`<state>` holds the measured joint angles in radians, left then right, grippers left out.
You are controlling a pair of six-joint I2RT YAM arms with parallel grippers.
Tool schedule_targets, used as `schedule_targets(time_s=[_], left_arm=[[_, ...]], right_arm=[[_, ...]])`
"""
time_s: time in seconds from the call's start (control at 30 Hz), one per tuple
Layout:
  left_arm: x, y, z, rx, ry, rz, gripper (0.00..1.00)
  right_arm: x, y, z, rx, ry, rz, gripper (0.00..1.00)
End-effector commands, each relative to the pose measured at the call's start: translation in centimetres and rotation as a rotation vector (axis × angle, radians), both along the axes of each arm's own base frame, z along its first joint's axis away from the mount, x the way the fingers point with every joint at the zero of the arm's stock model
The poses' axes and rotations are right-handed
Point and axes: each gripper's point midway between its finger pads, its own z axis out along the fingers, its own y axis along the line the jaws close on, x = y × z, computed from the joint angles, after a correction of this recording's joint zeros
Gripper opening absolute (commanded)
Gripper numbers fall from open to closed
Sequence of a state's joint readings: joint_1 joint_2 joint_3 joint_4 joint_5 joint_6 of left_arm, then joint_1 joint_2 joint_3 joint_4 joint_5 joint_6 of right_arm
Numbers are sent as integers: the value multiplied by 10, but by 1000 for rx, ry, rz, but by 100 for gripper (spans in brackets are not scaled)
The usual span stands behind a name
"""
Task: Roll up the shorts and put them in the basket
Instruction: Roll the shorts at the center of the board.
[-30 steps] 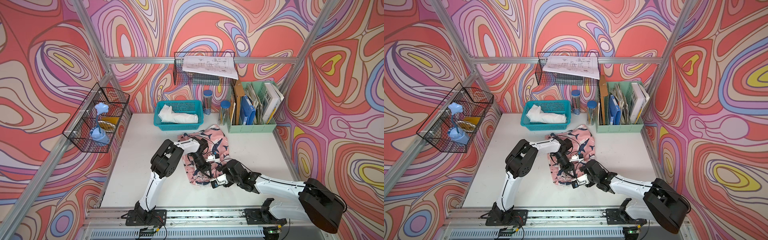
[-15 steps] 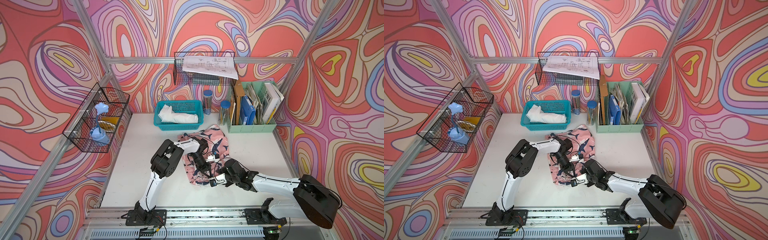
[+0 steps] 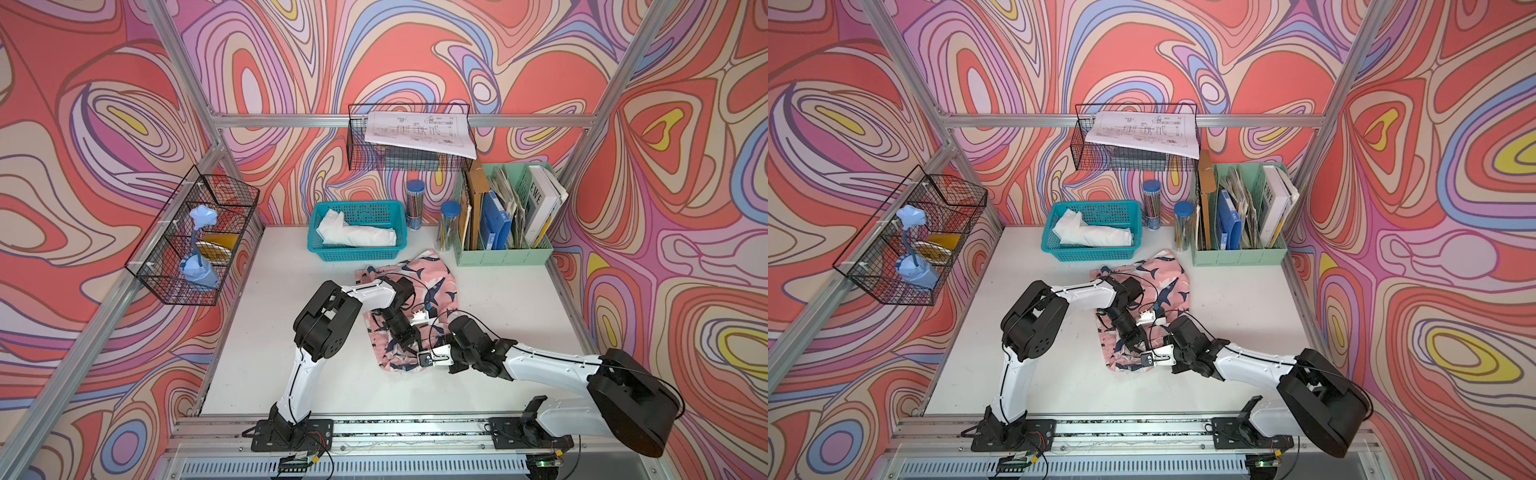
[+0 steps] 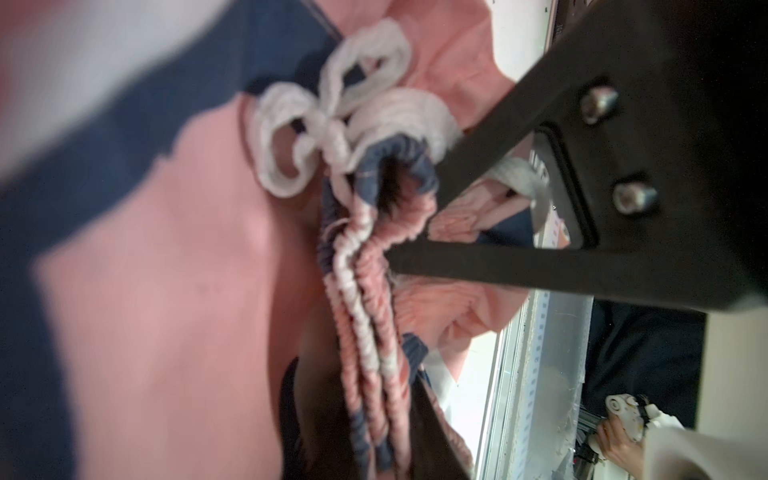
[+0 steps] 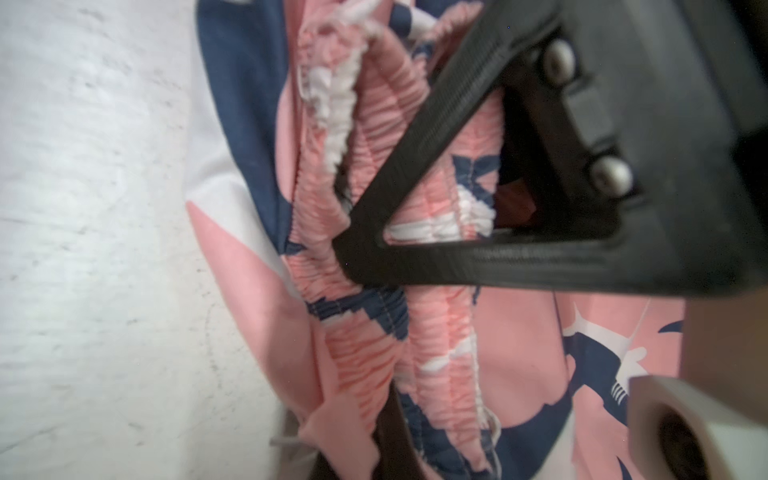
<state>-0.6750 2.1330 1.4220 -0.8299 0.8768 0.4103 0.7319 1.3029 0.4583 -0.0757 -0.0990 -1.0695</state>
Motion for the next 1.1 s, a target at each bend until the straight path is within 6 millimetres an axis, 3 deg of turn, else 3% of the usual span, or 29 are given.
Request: schedule_targets(time_s=[0.0, 0.03, 0.07, 0.1, 0.23, 0.37, 0.53, 0.67, 0.8, 0.9, 1.07], left_arm=[[15, 3, 15, -26, -121, 21, 27], [16, 3, 18, -32, -131, 25, 45], [18, 3, 21, -35, -143, 28, 54], [18, 4, 21, -36, -151, 30, 98], [26, 6, 26, -36, -206, 57, 99], [45, 14, 40, -52, -313, 126, 99], [96, 44, 68, -36, -530, 341, 99], [138, 80, 112, 4, -799, 572, 99], [137, 106, 166, -48, -1023, 682, 99], [126, 113, 189, -73, -1078, 677, 99], [93, 107, 212, -212, -1138, 571, 99]], right_arm=[[-15, -16, -11, -24, 108, -58, 0], [-16, -15, -10, -15, 117, -59, 0], [-17, -13, -7, 7, 132, -59, 0], [-18, -11, -2, 34, 150, -58, 0], [-18, -9, 13, 114, 233, -86, 0], [-16, -9, 28, 187, 284, -119, 0], [-18, -9, 36, 223, 370, -127, 0], [-21, -4, 42, 251, 474, -116, 0], [-5, 3, 50, 250, 597, -238, 0], [-3, 10, 53, 203, 711, -248, 0], [2, 18, 55, 205, 863, -274, 0]])
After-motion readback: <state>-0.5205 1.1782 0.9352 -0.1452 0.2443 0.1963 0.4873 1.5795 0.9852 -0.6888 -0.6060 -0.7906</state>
